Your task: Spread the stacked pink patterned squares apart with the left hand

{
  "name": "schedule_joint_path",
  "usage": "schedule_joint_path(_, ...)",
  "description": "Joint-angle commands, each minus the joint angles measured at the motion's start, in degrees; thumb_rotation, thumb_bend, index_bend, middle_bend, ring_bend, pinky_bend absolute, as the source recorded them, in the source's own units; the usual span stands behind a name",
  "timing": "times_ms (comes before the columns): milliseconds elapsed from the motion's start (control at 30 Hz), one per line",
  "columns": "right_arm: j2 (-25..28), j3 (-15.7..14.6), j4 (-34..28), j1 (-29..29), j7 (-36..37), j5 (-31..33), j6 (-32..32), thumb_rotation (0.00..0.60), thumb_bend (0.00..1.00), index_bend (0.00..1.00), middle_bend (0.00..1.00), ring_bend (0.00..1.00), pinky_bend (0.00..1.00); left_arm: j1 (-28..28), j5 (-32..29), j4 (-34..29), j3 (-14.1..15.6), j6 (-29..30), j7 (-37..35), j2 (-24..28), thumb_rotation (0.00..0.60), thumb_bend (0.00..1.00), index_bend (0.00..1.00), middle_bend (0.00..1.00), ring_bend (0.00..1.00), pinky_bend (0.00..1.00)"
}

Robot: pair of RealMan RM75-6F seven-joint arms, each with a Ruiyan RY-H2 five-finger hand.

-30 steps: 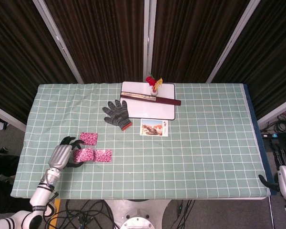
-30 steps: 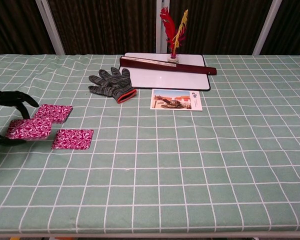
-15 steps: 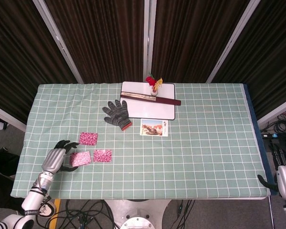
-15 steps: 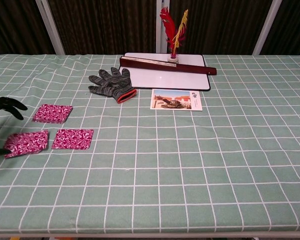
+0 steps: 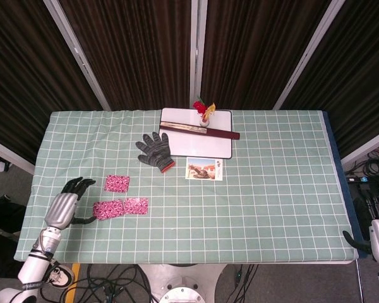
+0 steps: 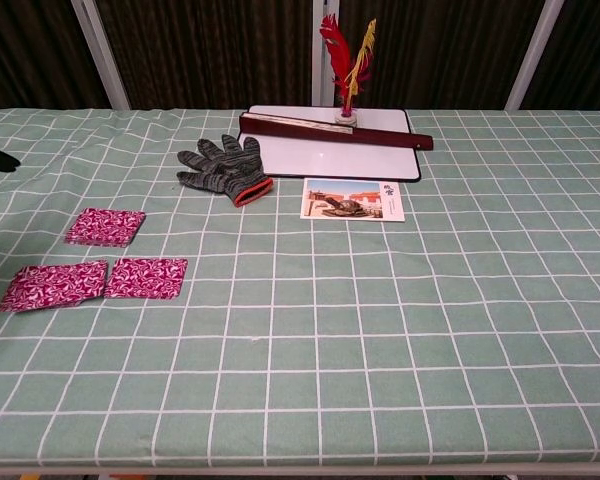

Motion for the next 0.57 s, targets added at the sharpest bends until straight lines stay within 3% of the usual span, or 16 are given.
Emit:
schedule_joint_path(33, -0.3, -0.1, -0.1, -0.1, 0.2, -1.4, 1.2, 0.6, 0.13, 0.0, 0.0, 0.0, 0.0, 2.2, 0.2, -3.0, -1.0, 5.2, 6.4, 3.5, 0.6, 0.06, 0.14, 0.12, 0.02, 0.07)
schedule_joint_path(233, -1.6, -0.9, 0.9, -0.3, -0.4, -4.8, 3.5, 0.6, 0.13, 0.0, 0.0, 0.0, 0.0, 6.6, -1.0, -3.4, -2.0, 12.6, 10.2, 5.9, 0.6, 0.06, 0.14, 0.12, 0.01, 0.07)
schedule_joint_path(567, -1.7, -1.2, 1.8, -0.7, -0.3, -4.1, 3.5, 0.6, 0.13, 0.0, 0.0, 0.0, 0.0, 12.6, -4.2, -5.4, 0.0, 15.2, 12.9, 7.9, 0.6, 0.06, 0.14, 0.12, 0.01, 0.07)
